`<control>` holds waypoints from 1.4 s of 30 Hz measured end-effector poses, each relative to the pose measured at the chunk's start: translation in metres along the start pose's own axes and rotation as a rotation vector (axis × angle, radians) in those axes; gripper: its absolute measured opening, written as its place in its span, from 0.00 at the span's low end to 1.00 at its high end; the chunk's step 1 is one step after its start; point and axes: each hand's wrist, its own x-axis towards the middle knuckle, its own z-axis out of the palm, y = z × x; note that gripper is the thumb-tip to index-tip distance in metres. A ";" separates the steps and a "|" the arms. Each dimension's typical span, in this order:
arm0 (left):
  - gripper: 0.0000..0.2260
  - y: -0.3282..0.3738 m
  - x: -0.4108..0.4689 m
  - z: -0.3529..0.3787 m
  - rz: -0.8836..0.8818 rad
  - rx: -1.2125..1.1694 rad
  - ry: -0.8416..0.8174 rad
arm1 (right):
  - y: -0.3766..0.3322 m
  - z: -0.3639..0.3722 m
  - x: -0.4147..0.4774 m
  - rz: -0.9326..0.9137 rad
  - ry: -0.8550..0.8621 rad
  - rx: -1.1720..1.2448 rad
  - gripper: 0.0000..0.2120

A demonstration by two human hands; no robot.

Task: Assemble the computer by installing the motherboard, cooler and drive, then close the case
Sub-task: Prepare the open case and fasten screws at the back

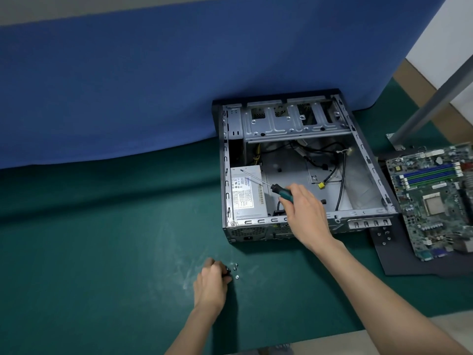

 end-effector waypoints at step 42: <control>0.02 0.093 0.016 0.049 -0.143 -0.425 0.292 | 0.001 0.085 -0.099 1.021 -0.130 1.224 0.07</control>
